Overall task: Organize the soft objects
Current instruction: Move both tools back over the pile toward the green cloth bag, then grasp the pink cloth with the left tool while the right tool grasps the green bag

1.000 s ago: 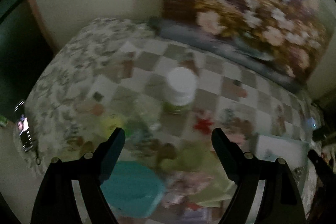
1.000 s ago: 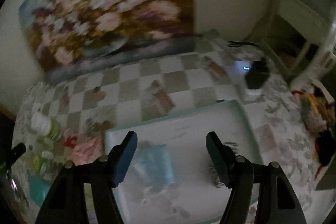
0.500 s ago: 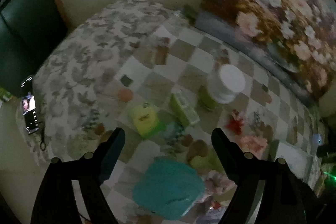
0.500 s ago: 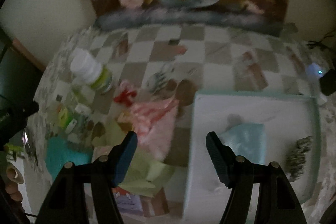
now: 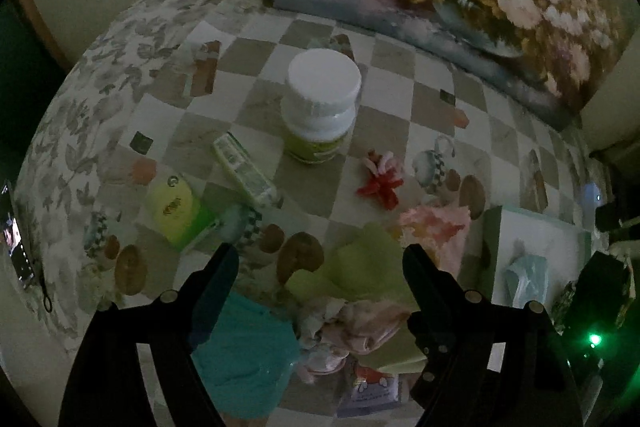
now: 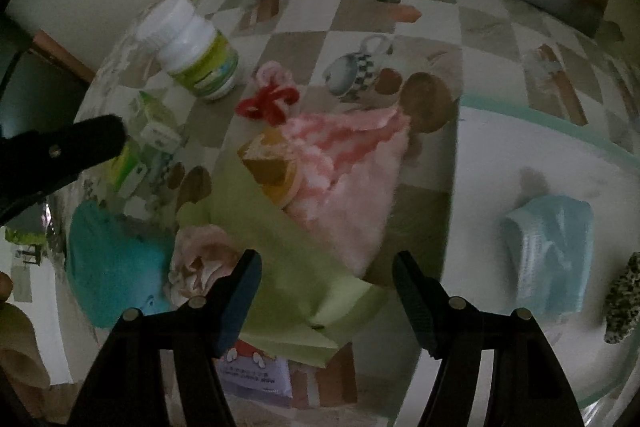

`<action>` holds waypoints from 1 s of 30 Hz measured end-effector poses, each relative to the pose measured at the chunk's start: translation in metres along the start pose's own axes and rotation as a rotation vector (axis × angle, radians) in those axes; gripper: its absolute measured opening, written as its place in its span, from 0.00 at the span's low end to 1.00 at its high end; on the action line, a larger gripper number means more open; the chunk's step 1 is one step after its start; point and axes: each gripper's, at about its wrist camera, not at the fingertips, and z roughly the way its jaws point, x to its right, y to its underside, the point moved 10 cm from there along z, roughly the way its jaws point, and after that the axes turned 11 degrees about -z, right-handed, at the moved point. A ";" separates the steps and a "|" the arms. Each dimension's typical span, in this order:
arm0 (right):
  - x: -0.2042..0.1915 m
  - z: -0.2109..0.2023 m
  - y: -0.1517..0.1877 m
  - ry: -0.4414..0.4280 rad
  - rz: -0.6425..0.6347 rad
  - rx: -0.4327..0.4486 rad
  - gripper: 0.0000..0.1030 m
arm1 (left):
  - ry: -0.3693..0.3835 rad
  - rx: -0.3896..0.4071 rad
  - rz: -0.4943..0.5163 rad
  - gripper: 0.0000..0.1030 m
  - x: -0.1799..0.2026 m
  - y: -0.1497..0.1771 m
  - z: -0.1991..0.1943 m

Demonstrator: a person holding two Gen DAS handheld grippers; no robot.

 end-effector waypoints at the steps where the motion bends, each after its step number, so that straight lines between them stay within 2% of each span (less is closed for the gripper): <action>1: -0.003 0.000 0.000 -0.009 -0.006 0.005 0.64 | -0.001 -0.003 0.004 0.82 0.001 0.001 0.001; 2: -0.005 0.000 -0.001 -0.016 -0.010 0.008 0.59 | 0.000 -0.007 0.007 0.82 0.001 0.001 0.003; 3: -0.007 0.000 -0.001 -0.027 -0.015 0.012 0.47 | 0.000 -0.010 0.010 0.82 0.003 0.002 0.003; 4: -0.009 0.000 0.000 -0.038 -0.020 0.012 0.40 | 0.000 -0.011 0.011 0.82 0.003 0.002 0.004; 5: -0.012 0.001 0.001 -0.049 -0.025 0.012 0.40 | 0.000 -0.012 0.013 0.82 0.004 0.002 0.004; 7: -0.016 0.003 0.002 -0.063 -0.037 0.013 0.25 | 0.002 -0.013 0.016 0.82 0.004 0.002 0.004; 9: -0.018 0.003 0.001 -0.061 -0.044 0.016 0.15 | 0.006 -0.016 0.021 0.82 0.005 0.003 0.005; 12: -0.018 -0.001 -0.003 -0.055 -0.048 0.037 0.08 | 0.011 -0.022 0.028 0.82 0.008 0.004 0.006; 19: -0.009 -0.015 -0.007 -0.052 -0.037 0.079 0.03 | 0.022 -0.032 0.055 0.81 0.015 0.007 0.007; 24: 0.009 -0.020 -0.008 -0.029 0.000 0.095 0.03 | 0.038 -0.050 0.086 0.74 0.024 0.012 0.009; 30: 0.026 -0.026 -0.007 -0.019 0.057 0.116 0.03 | 0.064 -0.076 0.158 0.72 0.045 0.026 0.012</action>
